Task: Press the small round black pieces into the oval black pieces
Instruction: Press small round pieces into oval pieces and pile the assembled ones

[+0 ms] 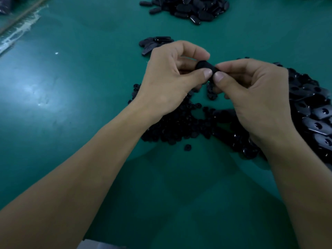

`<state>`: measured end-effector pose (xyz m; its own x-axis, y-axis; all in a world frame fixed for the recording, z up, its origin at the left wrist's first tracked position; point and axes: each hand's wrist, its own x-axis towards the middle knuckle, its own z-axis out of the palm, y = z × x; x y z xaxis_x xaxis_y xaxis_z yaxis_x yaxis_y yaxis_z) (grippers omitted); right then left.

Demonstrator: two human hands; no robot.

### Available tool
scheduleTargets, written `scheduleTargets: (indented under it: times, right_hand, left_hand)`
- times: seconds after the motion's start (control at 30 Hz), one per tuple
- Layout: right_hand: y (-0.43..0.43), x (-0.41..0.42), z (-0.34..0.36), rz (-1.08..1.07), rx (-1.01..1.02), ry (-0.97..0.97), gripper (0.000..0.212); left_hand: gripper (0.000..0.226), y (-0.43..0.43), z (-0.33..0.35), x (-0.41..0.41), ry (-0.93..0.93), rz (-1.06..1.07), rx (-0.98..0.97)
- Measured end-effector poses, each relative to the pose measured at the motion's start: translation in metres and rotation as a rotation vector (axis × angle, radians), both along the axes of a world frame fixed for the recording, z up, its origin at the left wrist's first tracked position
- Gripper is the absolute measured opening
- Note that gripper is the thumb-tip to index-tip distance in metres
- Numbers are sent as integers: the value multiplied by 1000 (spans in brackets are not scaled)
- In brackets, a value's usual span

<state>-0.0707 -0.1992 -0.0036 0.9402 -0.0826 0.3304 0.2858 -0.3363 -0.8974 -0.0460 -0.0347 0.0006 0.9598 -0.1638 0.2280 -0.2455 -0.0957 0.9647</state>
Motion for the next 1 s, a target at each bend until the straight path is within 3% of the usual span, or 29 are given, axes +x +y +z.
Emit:
scheduleTargets:
  times: [1.0]
  right_hand:
    - [-3,-3,6,98,47,2,16]
  left_hand:
    - [20,5,4,-1,77,-74,-43]
